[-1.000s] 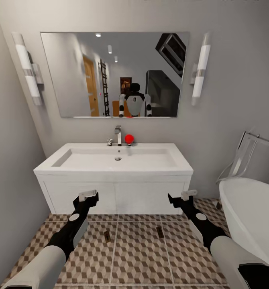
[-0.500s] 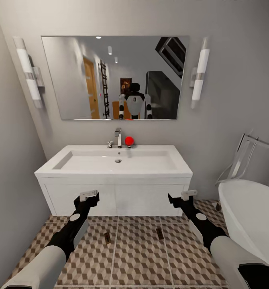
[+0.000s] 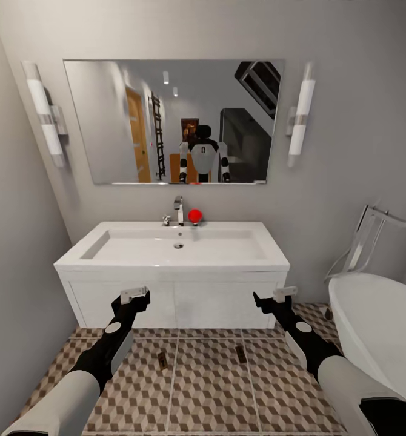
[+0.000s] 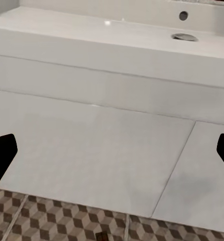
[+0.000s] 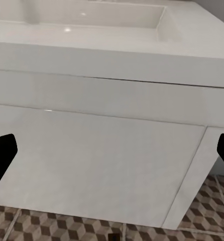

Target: Take the four mousetraps from the cabinet in the bathroom and place them on the bathroom floor. Make sure all four end up on the same floor surface, and ensure that at least two of them are either under or directly next to the same bathroom sink.

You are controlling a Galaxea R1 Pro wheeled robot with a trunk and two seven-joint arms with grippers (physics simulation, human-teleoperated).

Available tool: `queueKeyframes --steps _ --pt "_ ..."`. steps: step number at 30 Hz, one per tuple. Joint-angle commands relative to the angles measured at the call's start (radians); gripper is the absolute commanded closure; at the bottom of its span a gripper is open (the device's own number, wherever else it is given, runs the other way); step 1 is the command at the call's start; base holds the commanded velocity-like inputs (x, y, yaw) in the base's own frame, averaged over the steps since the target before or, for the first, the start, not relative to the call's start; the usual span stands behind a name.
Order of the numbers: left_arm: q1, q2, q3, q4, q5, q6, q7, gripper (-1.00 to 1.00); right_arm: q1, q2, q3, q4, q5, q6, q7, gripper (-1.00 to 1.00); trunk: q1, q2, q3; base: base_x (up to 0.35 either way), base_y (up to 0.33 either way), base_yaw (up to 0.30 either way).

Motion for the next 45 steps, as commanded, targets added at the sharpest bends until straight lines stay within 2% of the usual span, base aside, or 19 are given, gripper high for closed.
queueKeyframes --steps 1,45 --pt "-0.001 0.0 -0.003 0.001 0.01 -0.004 0.003 -1.0 -0.001 -0.001 0.007 0.001 -0.003 -0.003 -0.001 -1.0 -0.004 0.007 0.002 0.0 0.0 0.0" --pt "-0.001 0.001 -0.003 0.005 0.009 -0.004 0.005 -1.0 -0.001 -0.001 0.007 0.001 0.007 -0.003 -0.001 -1.0 -0.173 0.315 0.14 0.0 0.0 0.0"
